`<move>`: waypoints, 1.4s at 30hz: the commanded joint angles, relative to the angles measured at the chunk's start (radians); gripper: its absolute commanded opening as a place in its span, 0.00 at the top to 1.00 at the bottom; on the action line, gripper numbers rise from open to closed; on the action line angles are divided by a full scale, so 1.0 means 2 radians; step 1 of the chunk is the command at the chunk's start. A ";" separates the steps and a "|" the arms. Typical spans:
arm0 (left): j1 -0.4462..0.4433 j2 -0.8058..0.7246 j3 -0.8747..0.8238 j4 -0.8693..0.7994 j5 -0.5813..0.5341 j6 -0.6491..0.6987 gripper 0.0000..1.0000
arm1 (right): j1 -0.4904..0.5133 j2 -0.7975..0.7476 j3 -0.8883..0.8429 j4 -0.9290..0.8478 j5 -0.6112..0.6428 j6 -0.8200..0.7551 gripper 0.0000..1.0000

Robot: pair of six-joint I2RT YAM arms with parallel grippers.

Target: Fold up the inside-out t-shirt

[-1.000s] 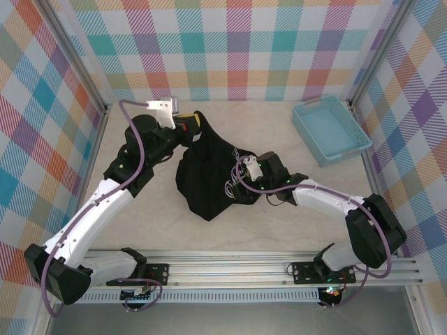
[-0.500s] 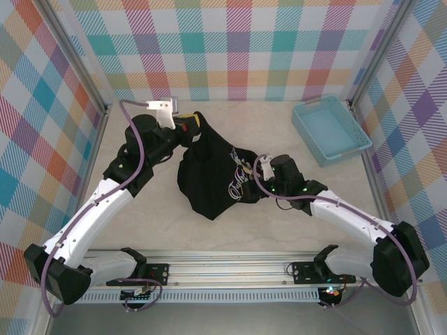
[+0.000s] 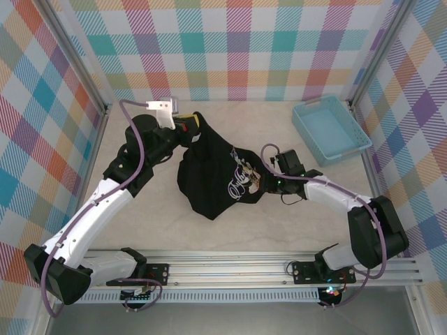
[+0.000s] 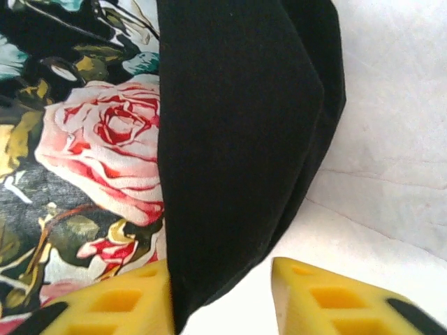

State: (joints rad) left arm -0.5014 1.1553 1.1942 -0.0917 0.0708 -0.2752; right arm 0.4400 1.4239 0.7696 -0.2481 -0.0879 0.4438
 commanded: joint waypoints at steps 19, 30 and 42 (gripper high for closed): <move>0.136 -0.055 0.156 -0.078 -0.152 -0.019 1.00 | -0.147 -0.129 0.221 -0.074 0.086 -0.112 1.00; 0.242 0.002 0.257 -0.162 -0.151 -0.004 1.00 | -0.173 -0.078 0.383 -0.128 0.219 -0.211 1.00; 0.239 0.056 0.242 -0.149 0.034 -0.066 1.00 | -0.173 0.059 0.465 -0.153 0.106 -0.185 1.00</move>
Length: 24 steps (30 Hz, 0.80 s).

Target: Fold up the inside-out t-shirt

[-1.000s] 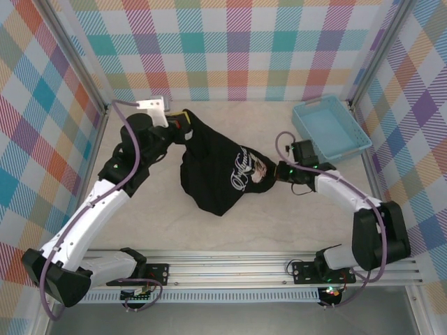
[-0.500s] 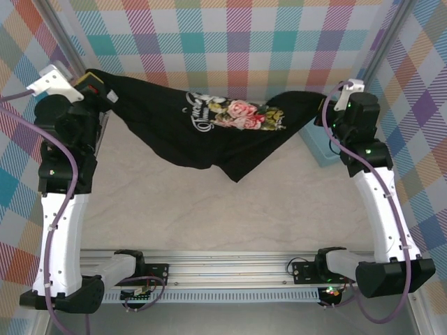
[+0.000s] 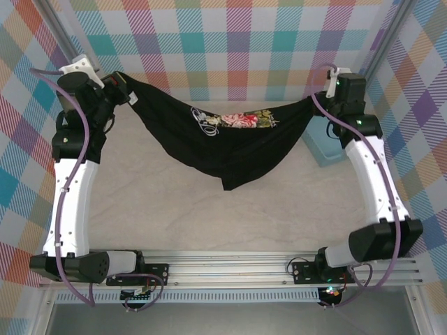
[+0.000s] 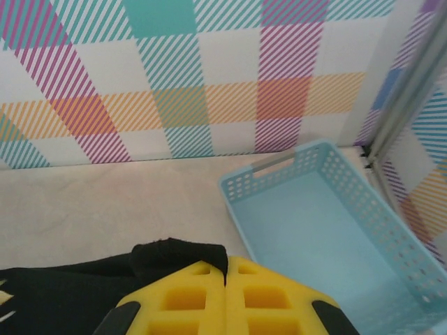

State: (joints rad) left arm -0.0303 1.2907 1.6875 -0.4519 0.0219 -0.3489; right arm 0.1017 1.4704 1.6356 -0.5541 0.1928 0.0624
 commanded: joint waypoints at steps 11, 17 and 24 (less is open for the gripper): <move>-0.001 -0.043 -0.159 0.069 0.067 -0.076 1.00 | 0.080 0.128 -0.009 0.005 -0.078 0.023 0.46; -0.002 -0.040 -0.198 0.080 0.060 -0.071 1.00 | 0.177 0.132 -0.149 0.086 -0.216 0.078 0.42; -0.002 -0.042 -0.202 0.077 0.055 -0.062 1.00 | 0.207 0.207 -0.142 0.114 -0.205 0.127 0.31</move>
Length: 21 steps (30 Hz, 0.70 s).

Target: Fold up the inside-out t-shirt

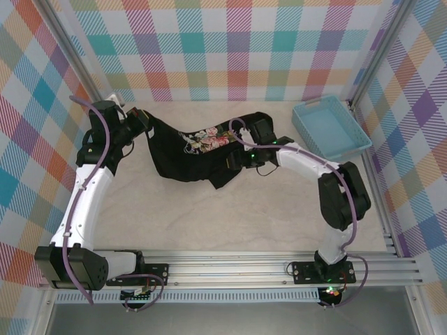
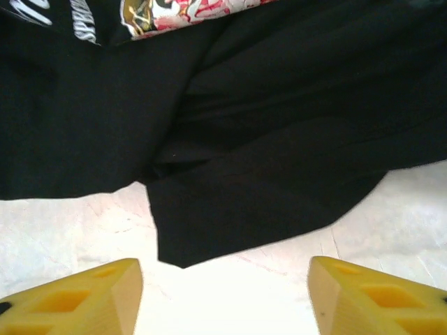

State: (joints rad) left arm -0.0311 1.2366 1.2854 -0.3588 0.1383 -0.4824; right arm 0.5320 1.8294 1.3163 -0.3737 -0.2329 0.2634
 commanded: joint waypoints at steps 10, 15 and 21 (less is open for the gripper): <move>-0.001 -0.017 -0.006 0.036 -0.003 0.007 1.00 | -0.002 0.119 0.070 0.012 0.078 0.027 0.36; -0.001 -0.023 -0.011 0.036 -0.008 0.006 1.00 | -0.014 0.116 0.073 -0.001 0.119 0.009 0.82; 0.000 -0.046 -0.025 0.036 -0.043 0.008 1.00 | -0.100 -0.007 -0.015 -0.025 0.138 0.000 1.00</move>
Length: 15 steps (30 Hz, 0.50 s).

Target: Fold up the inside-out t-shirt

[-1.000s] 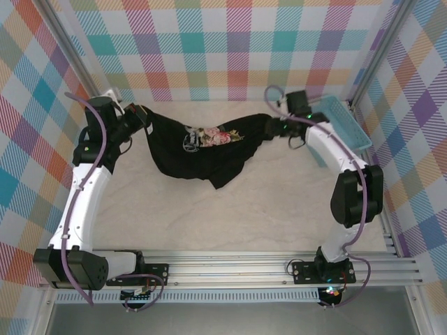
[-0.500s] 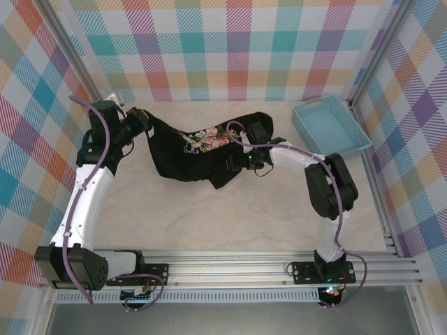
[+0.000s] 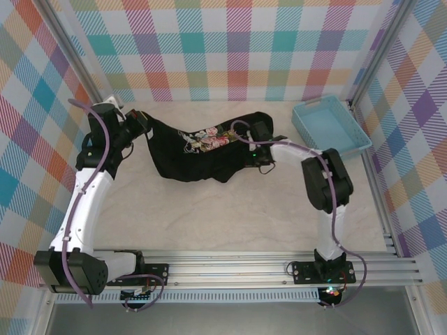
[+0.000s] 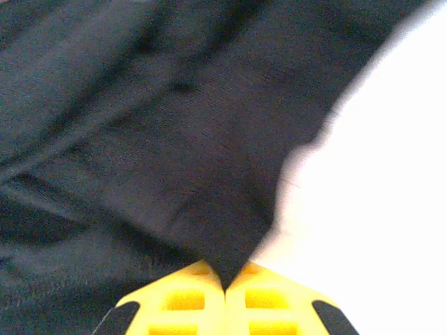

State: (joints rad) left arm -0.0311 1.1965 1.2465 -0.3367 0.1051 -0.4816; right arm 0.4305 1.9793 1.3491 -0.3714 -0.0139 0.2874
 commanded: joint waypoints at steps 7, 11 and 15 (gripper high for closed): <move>0.006 -0.040 -0.027 0.047 -0.057 0.002 1.00 | -0.105 -0.144 -0.039 -0.078 0.065 -0.049 0.91; 0.006 -0.027 -0.037 0.057 -0.026 -0.010 1.00 | -0.094 -0.136 -0.037 -0.081 0.047 -0.042 0.63; 0.006 -0.018 -0.045 0.062 -0.012 -0.015 1.00 | -0.064 -0.152 -0.075 -0.071 0.049 -0.026 0.47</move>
State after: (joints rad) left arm -0.0303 1.1553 1.1671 -0.2806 0.0559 -0.4938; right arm 0.2649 1.6855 1.2469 -0.4877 0.0875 0.2234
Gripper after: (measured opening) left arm 0.050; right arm 0.515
